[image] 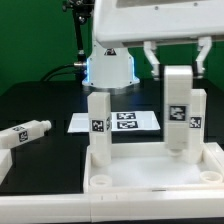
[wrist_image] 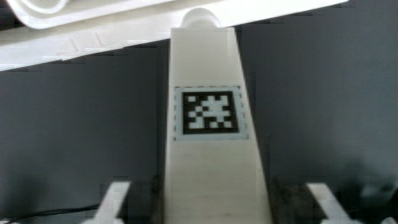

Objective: Assemble desk

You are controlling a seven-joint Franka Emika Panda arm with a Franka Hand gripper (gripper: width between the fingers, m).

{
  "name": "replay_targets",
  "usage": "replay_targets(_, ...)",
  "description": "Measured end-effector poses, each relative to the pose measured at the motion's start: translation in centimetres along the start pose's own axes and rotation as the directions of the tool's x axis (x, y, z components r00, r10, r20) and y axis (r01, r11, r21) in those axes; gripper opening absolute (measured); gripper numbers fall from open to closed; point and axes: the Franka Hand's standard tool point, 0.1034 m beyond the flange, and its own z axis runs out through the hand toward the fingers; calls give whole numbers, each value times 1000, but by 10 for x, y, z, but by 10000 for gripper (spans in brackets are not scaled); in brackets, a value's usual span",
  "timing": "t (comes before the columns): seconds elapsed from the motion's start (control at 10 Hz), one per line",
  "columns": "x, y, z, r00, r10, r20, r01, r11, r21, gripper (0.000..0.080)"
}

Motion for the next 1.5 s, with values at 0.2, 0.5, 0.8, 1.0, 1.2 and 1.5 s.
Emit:
replay_targets(0.2,-12,-9,-2,998,-15,-56,16,1000,17,282)
replay_targets(0.5,-24,-33,-4,996,14,-84,-10,999,48,282)
replay_targets(0.8,-25,-30,-2,997,5,-81,-1,999,43,282)
replay_targets(1.0,-33,-36,3,998,-4,-67,7,999,41,282)
replay_targets(1.2,-46,-42,15,999,-24,-49,26,999,33,282)
replay_targets(1.5,-59,-58,22,998,-49,-48,50,998,38,282)
